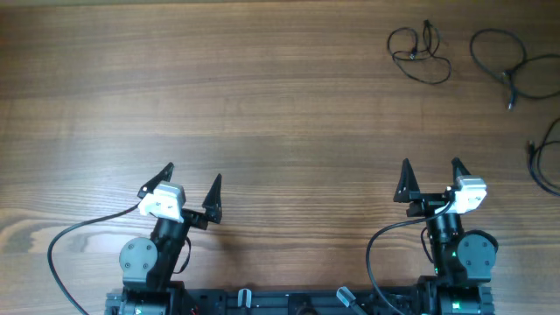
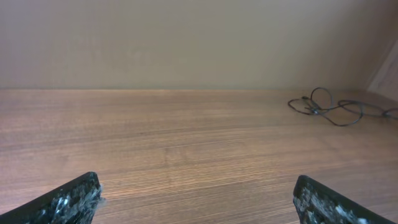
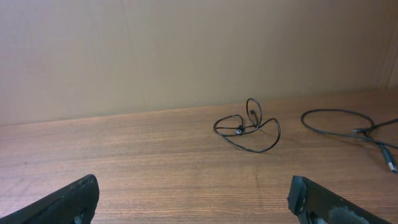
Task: Untangle cables
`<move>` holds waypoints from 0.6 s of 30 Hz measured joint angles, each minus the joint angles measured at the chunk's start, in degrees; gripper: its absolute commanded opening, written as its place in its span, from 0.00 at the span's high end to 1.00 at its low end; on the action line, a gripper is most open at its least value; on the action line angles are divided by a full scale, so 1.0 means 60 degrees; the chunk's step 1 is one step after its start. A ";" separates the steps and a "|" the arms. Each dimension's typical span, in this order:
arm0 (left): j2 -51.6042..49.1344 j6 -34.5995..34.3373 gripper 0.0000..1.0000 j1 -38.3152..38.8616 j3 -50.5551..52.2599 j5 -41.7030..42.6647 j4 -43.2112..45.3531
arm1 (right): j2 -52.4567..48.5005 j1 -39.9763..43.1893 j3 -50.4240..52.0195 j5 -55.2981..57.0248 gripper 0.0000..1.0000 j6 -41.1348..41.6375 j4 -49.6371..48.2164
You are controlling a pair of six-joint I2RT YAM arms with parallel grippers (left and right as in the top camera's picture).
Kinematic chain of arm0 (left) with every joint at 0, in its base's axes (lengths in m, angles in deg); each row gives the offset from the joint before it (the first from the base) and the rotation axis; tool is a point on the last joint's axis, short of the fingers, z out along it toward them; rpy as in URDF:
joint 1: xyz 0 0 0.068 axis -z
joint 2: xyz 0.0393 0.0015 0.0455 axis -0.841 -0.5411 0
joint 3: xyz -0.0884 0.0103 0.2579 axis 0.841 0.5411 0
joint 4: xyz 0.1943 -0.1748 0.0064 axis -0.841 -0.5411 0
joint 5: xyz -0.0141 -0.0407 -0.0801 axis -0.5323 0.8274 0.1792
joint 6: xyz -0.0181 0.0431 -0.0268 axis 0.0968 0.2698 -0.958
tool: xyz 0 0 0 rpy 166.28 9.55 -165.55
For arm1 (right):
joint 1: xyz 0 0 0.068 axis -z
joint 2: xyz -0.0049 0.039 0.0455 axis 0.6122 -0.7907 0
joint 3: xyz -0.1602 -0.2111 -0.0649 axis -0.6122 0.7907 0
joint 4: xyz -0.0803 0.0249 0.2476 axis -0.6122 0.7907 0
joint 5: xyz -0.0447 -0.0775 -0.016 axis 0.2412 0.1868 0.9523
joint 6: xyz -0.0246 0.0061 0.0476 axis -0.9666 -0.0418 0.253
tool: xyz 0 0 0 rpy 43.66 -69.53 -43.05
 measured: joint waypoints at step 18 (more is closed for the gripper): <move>0.0000 -0.1009 0.00 0.0000 0.0000 -0.1570 -0.0142 | 0.0000 0.0000 0.0000 0.0000 0.00 0.0000 -0.0004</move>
